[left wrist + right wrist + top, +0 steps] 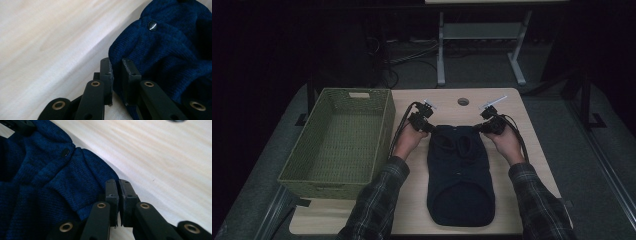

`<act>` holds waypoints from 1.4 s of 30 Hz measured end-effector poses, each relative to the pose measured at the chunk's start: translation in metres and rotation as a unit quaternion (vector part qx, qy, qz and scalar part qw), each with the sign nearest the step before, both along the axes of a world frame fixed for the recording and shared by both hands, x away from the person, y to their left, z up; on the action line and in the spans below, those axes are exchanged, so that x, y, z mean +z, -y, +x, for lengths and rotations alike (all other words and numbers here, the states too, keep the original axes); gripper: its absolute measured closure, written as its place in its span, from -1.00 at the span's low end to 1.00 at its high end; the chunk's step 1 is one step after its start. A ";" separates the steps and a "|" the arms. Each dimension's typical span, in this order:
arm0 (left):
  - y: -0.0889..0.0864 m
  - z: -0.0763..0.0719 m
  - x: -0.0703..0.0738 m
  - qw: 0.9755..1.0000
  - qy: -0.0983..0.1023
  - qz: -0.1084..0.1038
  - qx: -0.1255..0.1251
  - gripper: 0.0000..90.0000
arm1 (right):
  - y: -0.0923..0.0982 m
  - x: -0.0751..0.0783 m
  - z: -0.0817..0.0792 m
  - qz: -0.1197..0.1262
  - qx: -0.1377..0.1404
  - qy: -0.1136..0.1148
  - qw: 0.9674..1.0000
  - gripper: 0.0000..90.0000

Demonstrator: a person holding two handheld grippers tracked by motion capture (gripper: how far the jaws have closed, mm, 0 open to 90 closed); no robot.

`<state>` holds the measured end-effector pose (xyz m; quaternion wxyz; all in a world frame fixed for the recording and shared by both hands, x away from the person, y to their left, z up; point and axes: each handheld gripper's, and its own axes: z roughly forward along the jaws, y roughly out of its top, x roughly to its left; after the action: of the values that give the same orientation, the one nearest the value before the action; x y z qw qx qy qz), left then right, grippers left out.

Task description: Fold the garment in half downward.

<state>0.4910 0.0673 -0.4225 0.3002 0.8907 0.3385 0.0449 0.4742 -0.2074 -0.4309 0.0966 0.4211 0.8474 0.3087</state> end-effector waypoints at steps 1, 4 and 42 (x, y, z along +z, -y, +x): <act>0.000 0.000 0.003 1.000 0.003 -0.002 0.001 0.78 | 0.000 0.004 -0.001 -0.001 0.002 0.004 1.000 0.92; -0.002 -0.002 0.012 1.000 0.010 -0.005 0.000 0.78 | -0.001 0.015 -0.003 -0.001 0.002 0.015 1.000 0.92; -0.006 -0.038 0.087 0.993 0.121 -0.016 -0.001 0.78 | 0.003 0.089 -0.040 0.015 0.025 0.126 0.992 0.91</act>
<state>0.4529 0.0734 -0.3357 0.3533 0.8742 0.2992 0.1463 0.4341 -0.2100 -0.3424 0.1888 0.3589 0.8340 0.3740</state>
